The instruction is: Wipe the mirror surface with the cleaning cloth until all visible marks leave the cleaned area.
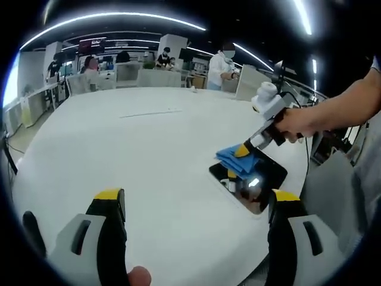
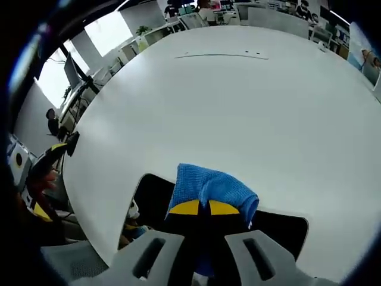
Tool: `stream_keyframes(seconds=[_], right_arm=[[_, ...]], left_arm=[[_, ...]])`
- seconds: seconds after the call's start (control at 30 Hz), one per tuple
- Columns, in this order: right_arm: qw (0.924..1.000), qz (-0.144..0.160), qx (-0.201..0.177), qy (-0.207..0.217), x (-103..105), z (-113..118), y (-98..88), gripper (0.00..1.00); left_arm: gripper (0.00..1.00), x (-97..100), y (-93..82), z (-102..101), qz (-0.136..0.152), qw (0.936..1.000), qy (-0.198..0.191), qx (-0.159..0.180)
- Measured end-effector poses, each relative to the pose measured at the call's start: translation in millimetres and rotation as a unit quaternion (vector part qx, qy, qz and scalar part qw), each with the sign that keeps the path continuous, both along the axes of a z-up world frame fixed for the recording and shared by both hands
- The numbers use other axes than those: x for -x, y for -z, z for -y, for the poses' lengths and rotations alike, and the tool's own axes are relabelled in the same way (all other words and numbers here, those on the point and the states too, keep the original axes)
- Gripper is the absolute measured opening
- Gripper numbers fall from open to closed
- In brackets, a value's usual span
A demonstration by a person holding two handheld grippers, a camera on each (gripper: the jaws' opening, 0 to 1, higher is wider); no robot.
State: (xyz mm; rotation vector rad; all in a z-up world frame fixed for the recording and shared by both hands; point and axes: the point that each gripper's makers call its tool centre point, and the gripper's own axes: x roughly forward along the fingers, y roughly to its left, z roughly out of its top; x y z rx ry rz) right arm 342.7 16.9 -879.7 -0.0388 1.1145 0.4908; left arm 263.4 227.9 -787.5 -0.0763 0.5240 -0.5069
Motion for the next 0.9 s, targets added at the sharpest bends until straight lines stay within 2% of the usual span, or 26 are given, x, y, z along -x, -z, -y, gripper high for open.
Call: stream_keyframes(seconds=[0.47, 0.9], right_arm=[[1.0000, 0.000, -0.004, 0.001, 2, 3, -1.2, 0.00], [0.9999, -0.008, 0.009, 0.010, 3, 28, -0.8, 0.00]], left_arm=[[0.99, -0.4, -0.5, 1, -0.001, 1.0000, 0.002, -0.001], [0.99, -0.2, 0.4, 7, -0.007, 0.9999, 0.008, -0.003]])
